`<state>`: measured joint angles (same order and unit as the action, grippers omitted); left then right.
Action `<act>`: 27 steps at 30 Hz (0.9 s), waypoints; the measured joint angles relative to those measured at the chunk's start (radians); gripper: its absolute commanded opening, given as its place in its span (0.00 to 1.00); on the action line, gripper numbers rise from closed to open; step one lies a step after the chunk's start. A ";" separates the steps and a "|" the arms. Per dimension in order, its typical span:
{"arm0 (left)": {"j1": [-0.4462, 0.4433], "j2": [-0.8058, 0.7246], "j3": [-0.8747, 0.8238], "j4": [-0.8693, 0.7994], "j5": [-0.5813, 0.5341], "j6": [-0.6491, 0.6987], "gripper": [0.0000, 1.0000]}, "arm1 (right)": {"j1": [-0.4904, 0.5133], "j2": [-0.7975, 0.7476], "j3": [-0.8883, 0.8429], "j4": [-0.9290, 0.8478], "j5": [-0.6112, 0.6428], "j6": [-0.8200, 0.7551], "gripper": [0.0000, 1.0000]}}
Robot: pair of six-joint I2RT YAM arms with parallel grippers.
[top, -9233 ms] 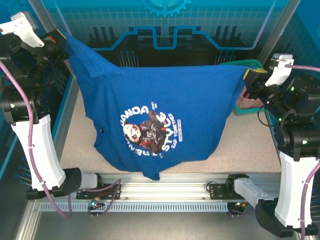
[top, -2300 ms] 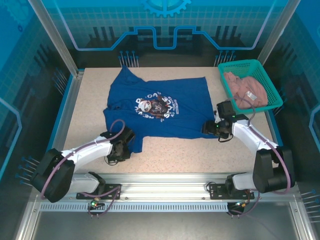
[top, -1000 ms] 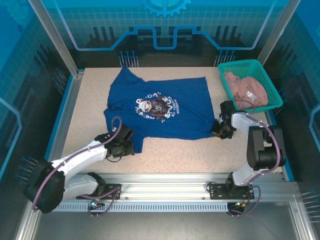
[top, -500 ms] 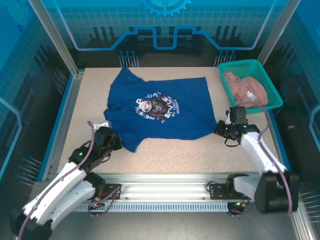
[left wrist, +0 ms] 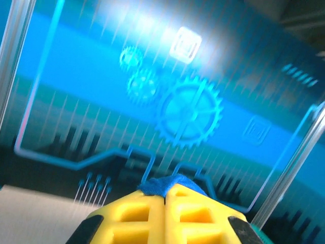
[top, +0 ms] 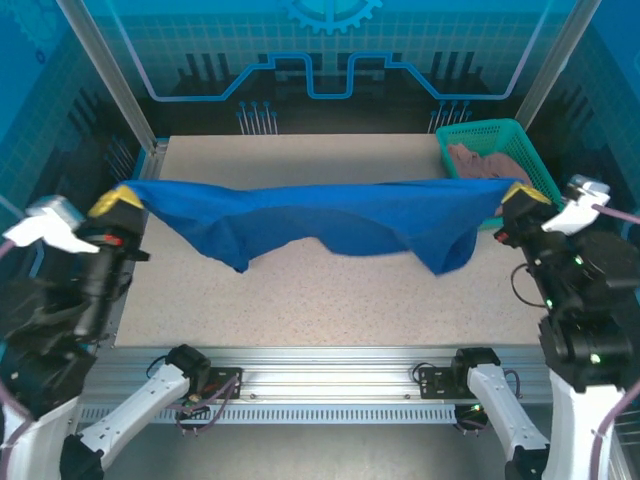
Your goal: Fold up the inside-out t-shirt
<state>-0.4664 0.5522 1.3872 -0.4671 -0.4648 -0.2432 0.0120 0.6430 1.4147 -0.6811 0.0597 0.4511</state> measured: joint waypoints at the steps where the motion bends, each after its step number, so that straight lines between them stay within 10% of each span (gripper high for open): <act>1: 0.000 0.014 0.047 -0.008 0.007 0.016 0.00 | 0.000 -0.003 0.038 -0.018 0.002 -0.007 0.00; 16: 0.012 0.502 0.617 0.010 -0.081 0.434 0.00 | 0.000 0.147 0.377 -0.146 -0.016 -0.121 0.00; 19: 0.180 0.650 0.665 0.008 -0.031 0.443 0.00 | 0.000 0.243 0.321 -0.092 -0.023 -0.127 0.00; 22: 0.369 0.838 0.688 0.018 0.030 0.394 0.00 | 0.005 0.407 0.248 0.009 -0.017 -0.131 0.00; 27: 0.439 1.322 0.863 0.049 0.112 0.349 0.07 | 0.034 0.962 0.348 0.161 0.035 -0.135 0.09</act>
<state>-0.0277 1.8740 2.2505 -0.4183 -0.3527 0.1055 0.0456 1.6051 1.7630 -0.5198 0.0948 0.3161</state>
